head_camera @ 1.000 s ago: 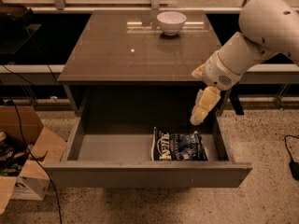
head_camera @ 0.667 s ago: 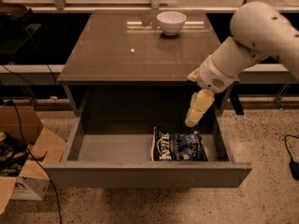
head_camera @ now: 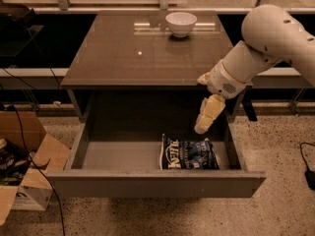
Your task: Pick blue chip bag from top drawer and place on counter
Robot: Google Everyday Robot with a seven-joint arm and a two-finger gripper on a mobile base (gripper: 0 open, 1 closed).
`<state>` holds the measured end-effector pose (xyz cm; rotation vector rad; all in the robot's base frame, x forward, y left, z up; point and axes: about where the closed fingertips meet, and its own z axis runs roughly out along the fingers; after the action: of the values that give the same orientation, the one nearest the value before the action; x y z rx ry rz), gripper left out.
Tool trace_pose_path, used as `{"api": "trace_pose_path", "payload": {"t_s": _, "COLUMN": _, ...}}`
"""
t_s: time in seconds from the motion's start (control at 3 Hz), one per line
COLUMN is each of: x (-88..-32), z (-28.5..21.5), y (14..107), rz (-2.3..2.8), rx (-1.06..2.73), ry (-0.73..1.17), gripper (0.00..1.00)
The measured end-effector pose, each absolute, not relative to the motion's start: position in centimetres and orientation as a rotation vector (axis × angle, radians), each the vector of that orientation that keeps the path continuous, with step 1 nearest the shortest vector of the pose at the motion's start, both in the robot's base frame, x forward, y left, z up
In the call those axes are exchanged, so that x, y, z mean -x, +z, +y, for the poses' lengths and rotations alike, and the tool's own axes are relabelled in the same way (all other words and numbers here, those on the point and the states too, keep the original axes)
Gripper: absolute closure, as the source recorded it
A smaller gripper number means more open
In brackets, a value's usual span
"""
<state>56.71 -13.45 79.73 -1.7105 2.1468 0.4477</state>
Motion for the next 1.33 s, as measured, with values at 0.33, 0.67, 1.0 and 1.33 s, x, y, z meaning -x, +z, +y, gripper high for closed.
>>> {"api": "trace_pose_path", "payload": {"t_s": 0.33, "x": -56.4, "z": -12.8, "y": 82.2, "rz": 2.085, "rx": 1.759, "ry": 0.409, "gripper": 0.00}}
{"api": "trace_pose_path", "payload": {"t_s": 0.67, "x": -54.7, "z": -12.1, "y": 86.2, "rz": 2.013, "rx": 1.801, "ry": 0.334, "gripper": 0.00}}
{"api": "trace_pose_path", "payload": {"t_s": 1.0, "x": -53.8, "z": -12.0, "y": 87.5, "rz": 2.004, "rx": 1.818, "ry": 0.305, "gripper": 0.00}}
{"api": "trace_pose_path", "payload": {"t_s": 1.33, "x": -52.5, "z": -13.8, "y": 83.7, "rz": 2.125, "rx": 1.787, "ry": 0.372, "gripper": 0.00}}
